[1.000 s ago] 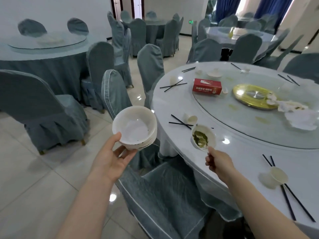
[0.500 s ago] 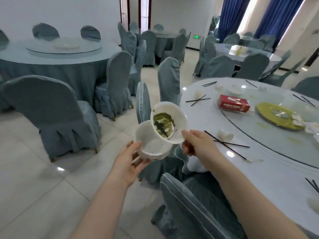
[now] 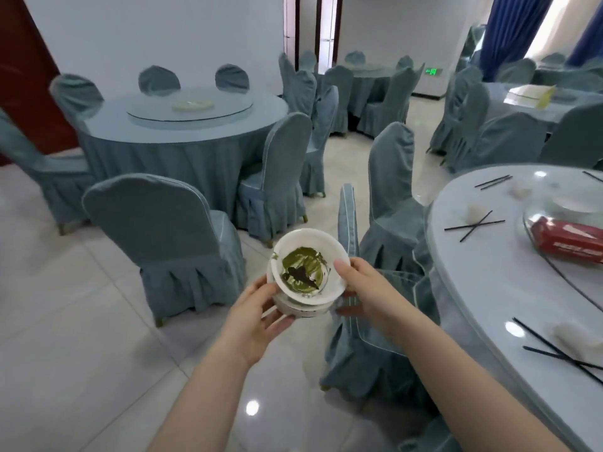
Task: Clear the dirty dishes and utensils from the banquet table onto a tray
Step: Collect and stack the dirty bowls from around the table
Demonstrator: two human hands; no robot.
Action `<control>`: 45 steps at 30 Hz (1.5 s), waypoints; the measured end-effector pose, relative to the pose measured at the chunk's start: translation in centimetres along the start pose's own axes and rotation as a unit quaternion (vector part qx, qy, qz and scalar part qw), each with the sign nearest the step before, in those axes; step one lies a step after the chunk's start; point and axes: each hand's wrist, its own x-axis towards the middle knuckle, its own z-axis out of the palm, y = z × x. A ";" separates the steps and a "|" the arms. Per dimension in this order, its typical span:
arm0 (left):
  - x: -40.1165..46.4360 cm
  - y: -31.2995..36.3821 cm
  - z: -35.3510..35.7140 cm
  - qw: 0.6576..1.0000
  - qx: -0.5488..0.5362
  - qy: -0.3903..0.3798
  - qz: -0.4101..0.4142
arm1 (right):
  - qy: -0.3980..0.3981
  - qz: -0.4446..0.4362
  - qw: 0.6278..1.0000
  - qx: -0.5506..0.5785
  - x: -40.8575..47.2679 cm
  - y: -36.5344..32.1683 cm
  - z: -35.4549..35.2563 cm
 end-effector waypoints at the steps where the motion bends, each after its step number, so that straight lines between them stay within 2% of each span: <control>1: 1.9 1.3 -0.3 1.000 0.012 -0.007 0.007 | -0.025 0.011 0.999 0.030 2.4 -0.7 0.4; 6: 10.9 7.3 -1.1 0.999 0.037 -0.017 0.033 | -0.068 0.026 0.996 0.044 13.8 -4.6 1.8; 13: 22.2 14.5 -2.6 0.987 0.135 -0.092 -0.009 | -0.033 0.059 0.997 0.036 26.7 -7.5 3.4; 23: 41.8 23.9 0.6 0.959 0.233 -0.160 -0.032 | 0.110 0.100 0.986 0.076 41.6 -11.4 2.5; 26: 46.9 26.3 4.3 0.937 0.281 -0.207 -0.023 | 0.161 0.098 0.977 0.100 44.5 -12.3 0.3; 29: 51.7 28.4 9.5 0.906 0.324 -0.274 -0.009 | 0.215 0.057 0.968 0.120 47.7 -13.4 -3.2; 32: 56.5 29.5 15.0 0.877 0.361 -0.317 0.000 | 0.285 0.025 0.955 0.083 51.2 -14.6 -7.7; 40: 66.8 31.0 29.7 0.851 0.367 -0.375 0.019 | 0.349 -0.024 0.925 0.150 57.5 -18.6 -20.3; 45: 72.6 30.9 39.5 0.831 0.359 -0.425 -0.006 | 0.403 -0.057 0.874 0.265 59.2 -21.1 -26.8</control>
